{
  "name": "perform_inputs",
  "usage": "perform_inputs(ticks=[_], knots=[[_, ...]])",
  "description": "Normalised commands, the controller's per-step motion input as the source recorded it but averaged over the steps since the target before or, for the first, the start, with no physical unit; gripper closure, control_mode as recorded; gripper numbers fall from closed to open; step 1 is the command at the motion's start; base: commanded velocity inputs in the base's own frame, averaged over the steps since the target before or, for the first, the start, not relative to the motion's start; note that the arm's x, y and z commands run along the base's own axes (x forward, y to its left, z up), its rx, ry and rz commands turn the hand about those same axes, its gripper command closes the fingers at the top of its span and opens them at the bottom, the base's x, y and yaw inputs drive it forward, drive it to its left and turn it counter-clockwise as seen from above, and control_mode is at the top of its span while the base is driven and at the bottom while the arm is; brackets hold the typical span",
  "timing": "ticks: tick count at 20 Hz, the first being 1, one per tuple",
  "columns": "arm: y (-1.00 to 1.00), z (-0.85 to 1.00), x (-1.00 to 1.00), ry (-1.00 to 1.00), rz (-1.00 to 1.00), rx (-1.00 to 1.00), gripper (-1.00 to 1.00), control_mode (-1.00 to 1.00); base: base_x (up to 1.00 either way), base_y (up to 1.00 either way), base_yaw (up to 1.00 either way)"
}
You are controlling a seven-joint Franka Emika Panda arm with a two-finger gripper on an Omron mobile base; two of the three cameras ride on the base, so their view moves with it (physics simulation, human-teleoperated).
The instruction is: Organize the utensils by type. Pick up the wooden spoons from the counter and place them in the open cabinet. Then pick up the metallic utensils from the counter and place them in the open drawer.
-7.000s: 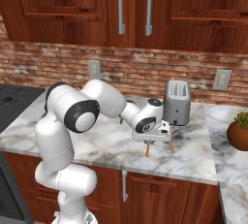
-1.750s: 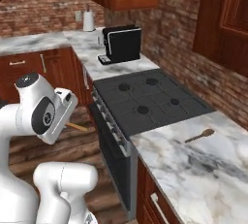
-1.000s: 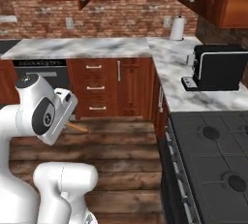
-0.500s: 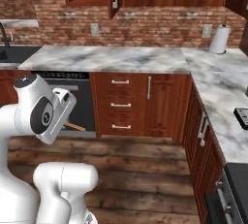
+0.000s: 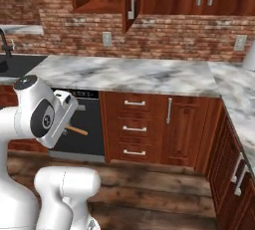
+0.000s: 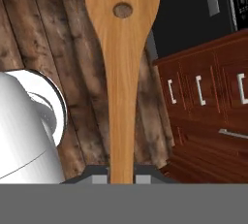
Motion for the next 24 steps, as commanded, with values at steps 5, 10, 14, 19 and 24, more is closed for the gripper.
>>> perform_inputs(ticks=[5,10,14,19,24], knots=[[0.00,0.00,0.00,0.00,0.00,0.00,1.00,1.00,0.86,0.36,0.14],[0.00,0.00,0.00,0.00,0.00,0.00,1.00,1.00,0.82,0.24,0.15],[0.00,0.00,0.00,0.00,0.00,0.00,1.00,1.00,0.80,0.21,0.16],[0.00,0.00,0.00,0.00,0.00,0.00,1.00,1.00,0.75,0.20,0.15],[0.00,0.00,0.00,0.00,0.00,0.00,1.00,1.00,0.67,0.21,0.13]])
